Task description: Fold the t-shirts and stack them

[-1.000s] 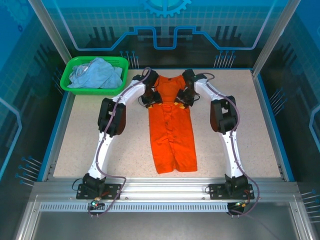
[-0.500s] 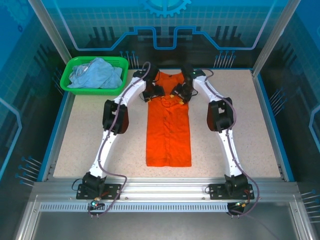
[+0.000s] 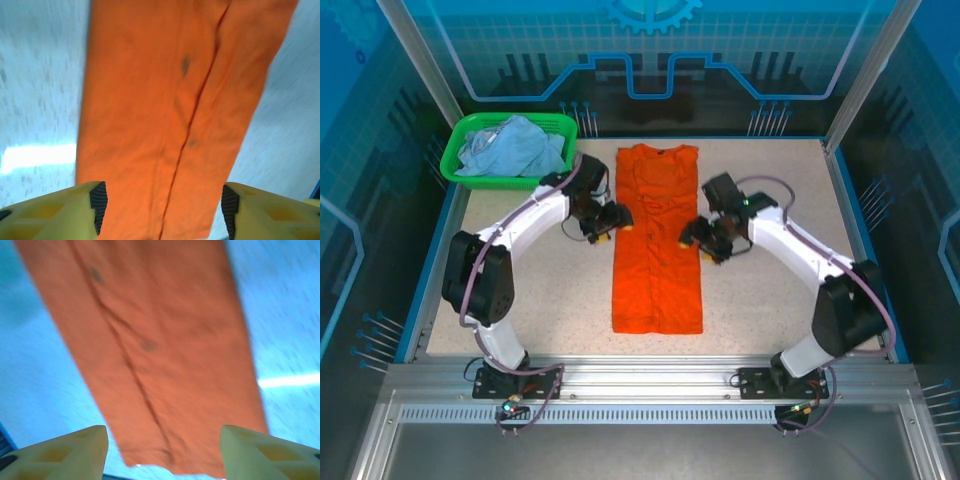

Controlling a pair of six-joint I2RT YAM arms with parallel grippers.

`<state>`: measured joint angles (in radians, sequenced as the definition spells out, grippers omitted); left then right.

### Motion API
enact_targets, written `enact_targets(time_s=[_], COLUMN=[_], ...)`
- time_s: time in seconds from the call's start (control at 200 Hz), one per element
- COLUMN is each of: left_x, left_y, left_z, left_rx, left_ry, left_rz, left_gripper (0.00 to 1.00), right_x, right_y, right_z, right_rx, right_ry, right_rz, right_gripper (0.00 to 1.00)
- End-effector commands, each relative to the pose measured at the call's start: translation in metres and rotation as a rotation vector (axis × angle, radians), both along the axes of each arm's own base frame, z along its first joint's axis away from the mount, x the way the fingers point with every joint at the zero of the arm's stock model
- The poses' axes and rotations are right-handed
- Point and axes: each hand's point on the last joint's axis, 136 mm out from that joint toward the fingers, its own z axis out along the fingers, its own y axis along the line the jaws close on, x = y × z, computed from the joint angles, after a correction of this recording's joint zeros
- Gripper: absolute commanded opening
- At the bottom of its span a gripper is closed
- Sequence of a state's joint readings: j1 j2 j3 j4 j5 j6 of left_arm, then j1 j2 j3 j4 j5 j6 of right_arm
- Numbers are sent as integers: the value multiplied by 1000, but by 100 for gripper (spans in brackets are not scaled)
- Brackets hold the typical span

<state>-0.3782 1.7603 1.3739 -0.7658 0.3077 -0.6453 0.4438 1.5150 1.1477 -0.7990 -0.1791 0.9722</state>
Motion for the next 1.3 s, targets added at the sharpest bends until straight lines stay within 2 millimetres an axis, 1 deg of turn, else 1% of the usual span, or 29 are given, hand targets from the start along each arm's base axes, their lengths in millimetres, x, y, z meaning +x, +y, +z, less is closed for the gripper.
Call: enact_targets(time_s=[0.0, 0.04, 0.08, 0.14, 0.155, 0.205, 0.28, 0.345, 0.395, 0.43, 0.54, 0.645, 0.76, 0.85, 0.96, 1.08, 1.156, 1.226, 1.296], left_x=[-73, -94, -116, -145, -151, -172, -196, -210, -217, -220, -223, -224, -216, -211, -208, -204, -201, -197, -194], left_y=[-13, -13, -8, -6, -6, -3, -1, -2, -3, -3, -2, -8, -12, -11, -7, -2, -5, -9, -11], left_z=[-20, -26, -35, -45, -47, -56, -66, -72, -75, -78, -86, -88, -86, -87, -91, -96, -97, -95, -93], left_rx=[-39, -29, -11, -41, -52, -48, -53, -61, -66, -71, -71, -102, -134, -138, -133, -111, -127, -150, -157], left_ry=[125, 135, 168, 223, 234, 263, 305, 326, 337, 340, 343, 360, 326, 311, 303, 282, 274, 259, 250], left_rz=[-116, -143, -153, -150, -148, -149, -143, -135, -135, -137, -152, -159, -148, -136, -113, -97, -86, -84, -87], left_gripper=[63, 61, 60, 58, 58, 56, 55, 55, 55, 55, 55, 53, 54, 54, 51, 47, 45, 45, 45], right_x=[-38, -49, -59, -70, -78, -90, -104, -113, -120, -124, -127, -136, -138, -139, -142, -145, -148, -149, -148], right_y=[-10, -11, -12, -6, -7, -9, -11, -11, -8, -7, -4, -7, -4, -5, -9, -8, -7, -3, -2], right_z=[-36, -40, -43, -43, -49, -56, -66, -72, -75, -77, -78, -84, -87, -90, -93, -94, -96, -94, -93], right_rx=[10, 24, 35, 86, 94, 105, 122, 145, 174, 181, 169, 130, 124, 98, 71, 80, 84, 113, 116], right_ry=[58, 57, 62, 54, 73, 94, 111, 138, 148, 154, 139, 174, 152, 167, 197, 197, 208, 206, 199], right_rz=[84, 162, 238, 344, 367, 410, 436, 428, 419, 416, 419, 394, 363, 359, 342, 336, 335, 346, 352], right_gripper=[65, 65, 65, 63, 62, 60, 59, 58, 56, 55, 55, 53, 54, 53, 51, 51, 50, 49, 48])
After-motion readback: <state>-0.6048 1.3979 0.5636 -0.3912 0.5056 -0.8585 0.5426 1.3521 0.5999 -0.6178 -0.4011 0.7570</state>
